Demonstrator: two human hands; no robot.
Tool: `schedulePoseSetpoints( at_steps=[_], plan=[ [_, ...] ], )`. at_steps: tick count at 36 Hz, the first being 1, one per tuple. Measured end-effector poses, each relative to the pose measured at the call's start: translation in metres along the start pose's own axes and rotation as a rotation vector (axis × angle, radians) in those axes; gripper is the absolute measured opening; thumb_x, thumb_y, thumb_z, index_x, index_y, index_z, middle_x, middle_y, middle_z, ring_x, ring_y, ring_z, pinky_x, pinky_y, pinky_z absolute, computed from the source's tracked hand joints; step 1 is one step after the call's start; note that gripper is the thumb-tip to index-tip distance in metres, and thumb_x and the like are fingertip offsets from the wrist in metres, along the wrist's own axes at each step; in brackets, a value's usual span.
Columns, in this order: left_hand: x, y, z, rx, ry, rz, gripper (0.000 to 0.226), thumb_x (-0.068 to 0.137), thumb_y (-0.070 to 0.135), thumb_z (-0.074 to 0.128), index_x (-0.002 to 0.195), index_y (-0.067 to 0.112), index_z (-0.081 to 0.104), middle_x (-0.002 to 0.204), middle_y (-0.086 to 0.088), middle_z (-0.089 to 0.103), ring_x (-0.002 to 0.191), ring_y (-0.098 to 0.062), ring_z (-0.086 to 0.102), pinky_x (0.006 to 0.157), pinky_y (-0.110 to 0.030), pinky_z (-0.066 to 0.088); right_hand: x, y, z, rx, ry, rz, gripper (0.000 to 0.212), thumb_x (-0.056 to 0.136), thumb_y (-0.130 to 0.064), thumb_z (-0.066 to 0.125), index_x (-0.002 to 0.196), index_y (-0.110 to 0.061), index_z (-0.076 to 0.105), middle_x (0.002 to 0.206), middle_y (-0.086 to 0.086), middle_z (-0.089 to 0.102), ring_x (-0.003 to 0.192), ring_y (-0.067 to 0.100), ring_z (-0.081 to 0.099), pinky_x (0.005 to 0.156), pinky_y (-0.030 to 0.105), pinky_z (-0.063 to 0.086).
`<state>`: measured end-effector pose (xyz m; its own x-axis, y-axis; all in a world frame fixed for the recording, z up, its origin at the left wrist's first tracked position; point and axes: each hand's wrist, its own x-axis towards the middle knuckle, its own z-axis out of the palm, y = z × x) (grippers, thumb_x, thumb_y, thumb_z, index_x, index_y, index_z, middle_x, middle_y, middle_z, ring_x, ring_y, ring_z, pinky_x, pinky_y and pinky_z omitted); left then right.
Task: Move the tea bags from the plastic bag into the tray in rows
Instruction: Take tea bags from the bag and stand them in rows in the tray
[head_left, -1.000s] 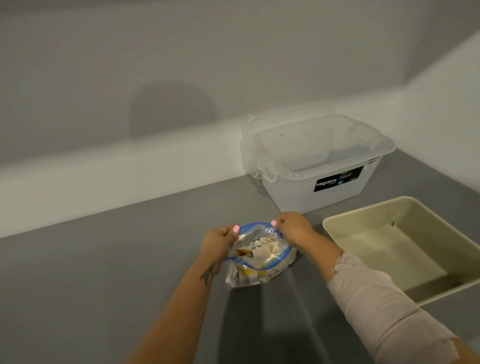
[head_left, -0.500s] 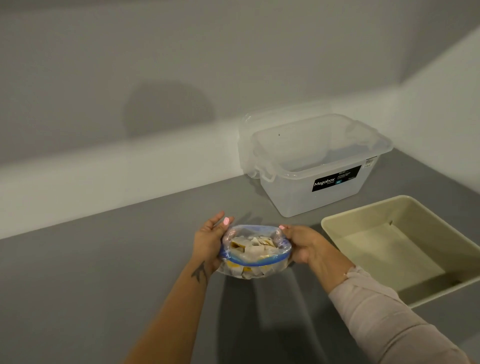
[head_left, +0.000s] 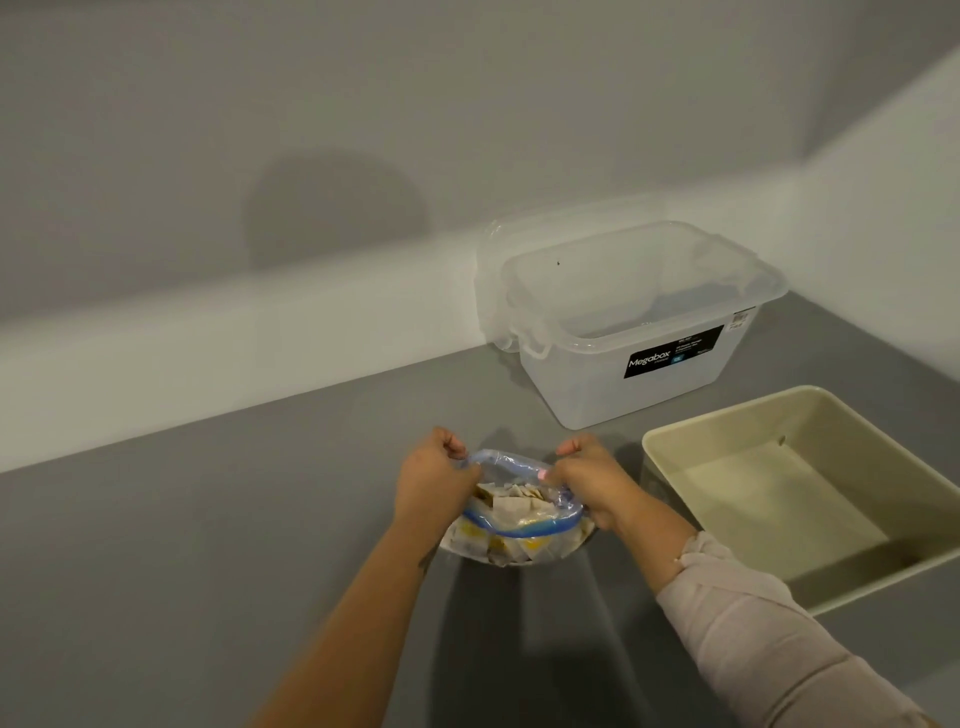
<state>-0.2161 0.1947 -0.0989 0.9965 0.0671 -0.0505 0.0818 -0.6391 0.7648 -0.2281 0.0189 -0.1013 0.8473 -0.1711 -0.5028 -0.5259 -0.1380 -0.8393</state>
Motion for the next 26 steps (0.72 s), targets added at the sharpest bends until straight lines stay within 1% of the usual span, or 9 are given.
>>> schedulePoseSetpoints(
  at_steps=[2, 4, 7, 10, 12, 15, 19, 23, 26],
  plan=[
    [0.000, 0.005, -0.002, 0.088, 0.021, 0.016, 0.010, 0.084, 0.014, 0.060, 0.091, 0.018, 0.053, 0.085, 0.000, 0.060, 0.074, -0.014, 0.056, 0.063, -0.025, 0.048, 0.001, 0.000, -0.001, 0.068, 0.009, -0.020, 0.035, 0.084, 0.005, 0.061, 0.109, -0.013, 0.046, 0.107, 0.014, 0.056, 0.096, 0.029, 0.060, 0.068, 0.031, 0.053],
    [-0.001, 0.008, -0.005, 0.191, 0.013, 0.041, 0.008, 0.086, 0.012, 0.054, 0.087, 0.020, 0.053, 0.090, -0.002, 0.064, 0.078, -0.016, 0.059, 0.066, -0.028, 0.050, 0.001, 0.002, -0.003, 0.250, -0.019, -0.012, 0.032, 0.086, 0.006, 0.060, 0.110, -0.011, 0.048, 0.106, 0.014, 0.058, 0.086, 0.027, 0.063, 0.063, 0.031, 0.055],
    [0.001, 0.008, -0.008, 0.311, -0.048, 0.051, 0.025, 0.088, 0.007, 0.048, 0.078, 0.026, 0.060, 0.108, -0.002, 0.067, 0.091, -0.021, 0.063, 0.077, -0.031, 0.053, -0.001, 0.006, -0.007, 0.434, -0.055, -0.002, 0.016, 0.089, 0.000, 0.061, 0.097, -0.012, 0.054, 0.100, 0.012, 0.062, 0.078, 0.023, 0.064, 0.058, 0.032, 0.053],
    [0.003, 0.011, -0.008, 0.471, -0.189, 0.026, 0.031, 0.091, 0.007, 0.050, 0.105, 0.030, 0.067, 0.120, 0.000, 0.063, 0.098, -0.020, 0.063, 0.085, -0.029, 0.053, -0.005, 0.009, -0.008, 0.436, -0.072, -0.050, 0.013, 0.092, -0.001, 0.056, 0.091, -0.013, 0.060, 0.097, 0.011, 0.064, 0.081, 0.023, 0.064, 0.058, 0.031, 0.057],
    [0.001, 0.018, -0.009, 0.546, -0.272, 0.022, 0.036, 0.094, 0.012, 0.048, 0.122, 0.031, 0.060, 0.124, -0.002, 0.060, 0.106, -0.022, 0.060, 0.089, -0.030, 0.049, -0.008, 0.010, -0.008, 0.323, -0.059, -0.118, 0.014, 0.092, 0.000, 0.055, 0.093, -0.013, 0.063, 0.095, 0.009, 0.065, 0.082, 0.022, 0.065, 0.060, 0.028, 0.057],
    [-0.002, 0.026, -0.006, 0.694, -0.330, 0.082, 0.043, 0.095, 0.016, 0.047, 0.133, 0.035, 0.051, 0.124, -0.004, 0.059, 0.106, -0.022, 0.059, 0.090, -0.031, 0.050, -0.009, 0.010, -0.009, 0.070, -0.043, -0.202, 0.019, 0.084, 0.002, 0.061, 0.083, -0.016, 0.069, 0.096, 0.009, 0.068, 0.085, 0.024, 0.065, 0.072, 0.033, 0.057],
    [-0.009, 0.033, -0.003, 0.701, -0.319, 0.123, 0.039, 0.088, 0.038, 0.046, 0.121, 0.026, 0.062, 0.103, -0.002, 0.066, 0.090, -0.018, 0.062, 0.078, -0.029, 0.053, -0.014, 0.001, -0.008, -0.419, 0.018, -0.322, 0.033, 0.079, 0.001, 0.065, 0.060, -0.026, 0.068, 0.092, -0.003, 0.064, 0.086, 0.015, 0.061, 0.080, 0.026, 0.052],
    [-0.012, 0.035, 0.000, 0.765, -0.394, 0.143, 0.059, 0.079, 0.054, 0.057, 0.129, 0.023, 0.054, 0.118, -0.002, 0.060, 0.101, -0.019, 0.059, 0.083, -0.030, 0.049, -0.020, -0.001, -0.005, -0.736, 0.078, -0.325, 0.017, 0.090, -0.013, 0.058, 0.087, -0.020, 0.074, 0.103, 0.000, 0.067, 0.088, 0.017, 0.063, 0.080, 0.024, 0.050],
    [-0.013, 0.033, 0.001, 0.793, -0.408, 0.157, 0.067, 0.077, 0.061, 0.061, 0.133, 0.025, 0.049, 0.123, -0.003, 0.054, 0.107, -0.020, 0.056, 0.085, -0.030, 0.047, -0.025, 0.001, -0.001, -0.874, 0.104, -0.310, 0.023, 0.094, -0.019, 0.053, 0.110, -0.020, 0.068, 0.113, 0.005, 0.065, 0.098, 0.021, 0.064, 0.084, 0.027, 0.050]
  ],
)
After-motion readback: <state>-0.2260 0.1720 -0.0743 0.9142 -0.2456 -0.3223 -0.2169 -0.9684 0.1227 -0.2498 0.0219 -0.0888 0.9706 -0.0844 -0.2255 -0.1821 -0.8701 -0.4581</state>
